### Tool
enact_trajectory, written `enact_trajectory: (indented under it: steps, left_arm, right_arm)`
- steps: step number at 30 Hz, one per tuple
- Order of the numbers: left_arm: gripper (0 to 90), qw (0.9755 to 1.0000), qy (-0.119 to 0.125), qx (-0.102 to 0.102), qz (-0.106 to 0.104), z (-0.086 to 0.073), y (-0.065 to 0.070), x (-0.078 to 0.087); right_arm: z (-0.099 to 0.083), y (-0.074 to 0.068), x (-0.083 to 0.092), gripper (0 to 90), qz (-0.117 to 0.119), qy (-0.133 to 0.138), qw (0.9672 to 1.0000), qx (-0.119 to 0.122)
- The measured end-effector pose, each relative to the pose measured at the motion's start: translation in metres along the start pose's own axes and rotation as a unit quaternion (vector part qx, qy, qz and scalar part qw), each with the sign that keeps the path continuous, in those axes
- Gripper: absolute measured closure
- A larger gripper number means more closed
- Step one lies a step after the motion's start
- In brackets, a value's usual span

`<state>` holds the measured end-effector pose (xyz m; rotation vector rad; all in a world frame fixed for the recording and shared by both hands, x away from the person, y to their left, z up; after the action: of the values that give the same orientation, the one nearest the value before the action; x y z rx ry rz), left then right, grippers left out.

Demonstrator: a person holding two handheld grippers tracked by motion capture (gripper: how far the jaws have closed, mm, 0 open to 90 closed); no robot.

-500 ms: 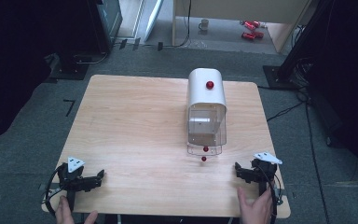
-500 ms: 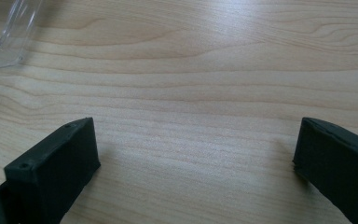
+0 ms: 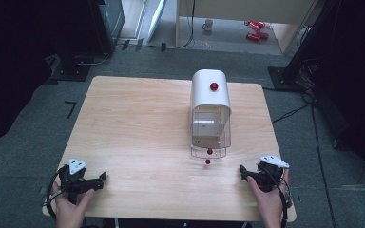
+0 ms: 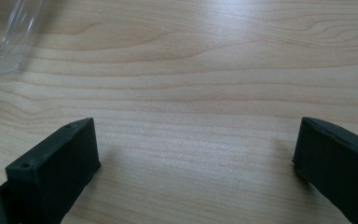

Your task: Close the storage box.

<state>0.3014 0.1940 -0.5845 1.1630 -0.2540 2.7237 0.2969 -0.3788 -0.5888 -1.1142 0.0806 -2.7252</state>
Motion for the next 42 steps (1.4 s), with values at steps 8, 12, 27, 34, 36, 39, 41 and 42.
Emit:
enact_trajectory:
  steps: [8,12,27,34,36,39,41,42]
  left_arm:
    - [0.0,1.0000,0.000,0.006,0.005,0.000,-0.001,0.000]
    - [0.0,1.0000,0.000,0.006,0.006,0.000,-0.001,0.000]
    - [0.0,1.0000,0.000,0.003,0.003,-0.002,0.002,0.002]
    - [0.0,1.0000,0.000,0.003,0.003,-0.002,0.002,0.002]
    - [0.0,1.0000,0.000,0.003,0.003,-0.002,0.002,0.002]
    - [0.0,1.0000,0.000,0.004,0.003,-0.002,0.002,0.002]
    - [0.0,1.0000,0.000,0.004,0.003,-0.002,0.002,0.002]
    - [0.0,1.0000,0.000,0.004,0.003,-0.002,0.002,0.002]
  right_arm:
    - [-0.002,-0.008,0.010,16.1,-0.027,0.017,0.9993,-0.020]
    - [0.002,-0.026,0.016,16.2,-0.002,0.022,0.9996,-0.018]
    - [0.029,-0.092,0.041,44.2,0.048,0.062,0.9969,-0.006]
    - [0.038,-0.116,0.042,52.1,0.057,0.072,0.9958,0.002]
    - [0.040,-0.124,0.042,54.2,0.064,0.076,0.9951,0.005]
    - [0.044,-0.133,0.043,58.7,0.073,0.081,0.9940,0.007]
    - [0.048,-0.143,0.042,61.3,0.076,0.086,0.9933,0.012]
    - [0.050,-0.146,0.041,61.9,0.076,0.088,0.9932,0.012]
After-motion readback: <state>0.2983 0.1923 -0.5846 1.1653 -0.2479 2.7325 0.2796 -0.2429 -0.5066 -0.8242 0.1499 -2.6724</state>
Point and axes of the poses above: each handheld gripper's, and its own axes: x roughly backward along the jaws, z roughly out of its top, y roughly to its right, the point moved 9 cm from there along -x, roughly forward along the jaws, and after that the axes turned 6 degrees about z, right-handed, at the moved point
